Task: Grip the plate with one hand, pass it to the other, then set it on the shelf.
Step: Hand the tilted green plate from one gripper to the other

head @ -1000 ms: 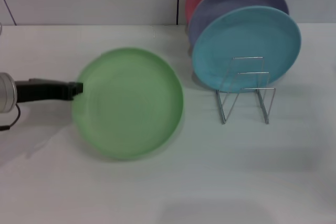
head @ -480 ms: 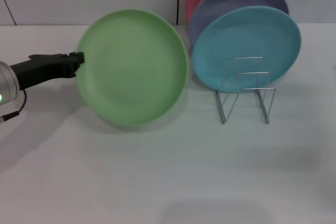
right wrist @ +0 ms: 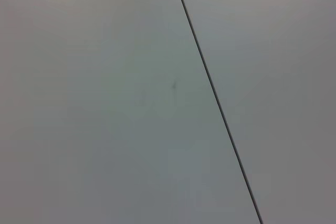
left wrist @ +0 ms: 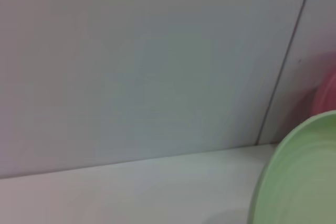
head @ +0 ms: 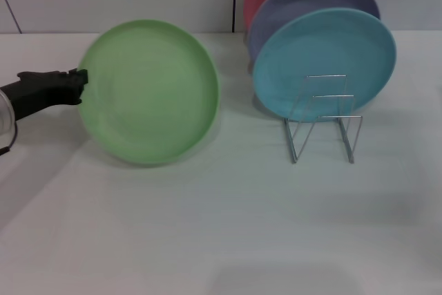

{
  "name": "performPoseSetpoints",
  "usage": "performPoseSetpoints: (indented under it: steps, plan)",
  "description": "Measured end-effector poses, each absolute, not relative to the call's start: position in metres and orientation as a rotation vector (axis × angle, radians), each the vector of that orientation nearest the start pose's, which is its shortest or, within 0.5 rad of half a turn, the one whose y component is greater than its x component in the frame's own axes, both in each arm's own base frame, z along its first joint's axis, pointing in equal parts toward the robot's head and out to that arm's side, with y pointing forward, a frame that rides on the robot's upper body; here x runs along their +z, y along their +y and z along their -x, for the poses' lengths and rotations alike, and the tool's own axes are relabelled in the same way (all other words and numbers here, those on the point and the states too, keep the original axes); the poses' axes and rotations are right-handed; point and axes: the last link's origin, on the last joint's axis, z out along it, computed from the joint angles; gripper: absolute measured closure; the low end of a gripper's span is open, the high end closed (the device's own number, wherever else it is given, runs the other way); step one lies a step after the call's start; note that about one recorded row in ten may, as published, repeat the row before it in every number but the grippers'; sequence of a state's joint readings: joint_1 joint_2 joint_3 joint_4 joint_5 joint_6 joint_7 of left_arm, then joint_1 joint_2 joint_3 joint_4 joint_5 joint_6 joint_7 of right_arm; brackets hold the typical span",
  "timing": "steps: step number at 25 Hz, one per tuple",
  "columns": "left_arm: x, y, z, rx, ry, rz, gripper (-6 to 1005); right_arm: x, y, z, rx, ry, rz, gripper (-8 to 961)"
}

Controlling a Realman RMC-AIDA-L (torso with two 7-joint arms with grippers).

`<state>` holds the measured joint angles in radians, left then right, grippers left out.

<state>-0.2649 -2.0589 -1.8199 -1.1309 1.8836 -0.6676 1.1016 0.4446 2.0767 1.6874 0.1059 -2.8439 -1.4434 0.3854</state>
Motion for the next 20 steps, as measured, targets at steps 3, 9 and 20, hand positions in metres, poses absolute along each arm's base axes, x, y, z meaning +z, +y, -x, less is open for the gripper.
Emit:
performPoseSetpoints:
  steps: [3, 9, 20]
  plan:
    - [0.035, 0.38, 0.275, -0.303, -0.83, 2.084, 957, 0.066, 0.328, -0.33, 1.022, 0.475, 1.202, 303]
    - [0.042, 0.386, 0.274, -0.214, -0.689, 2.052, 956, 0.066, 0.33, -0.328, 1.025, 0.47, 1.214, 302]
    - [0.052, 0.391, 0.26, -0.279, -0.591, 2.006, 954, 0.065, 0.33, -0.327, 1.027, 0.469, 1.217, 303]
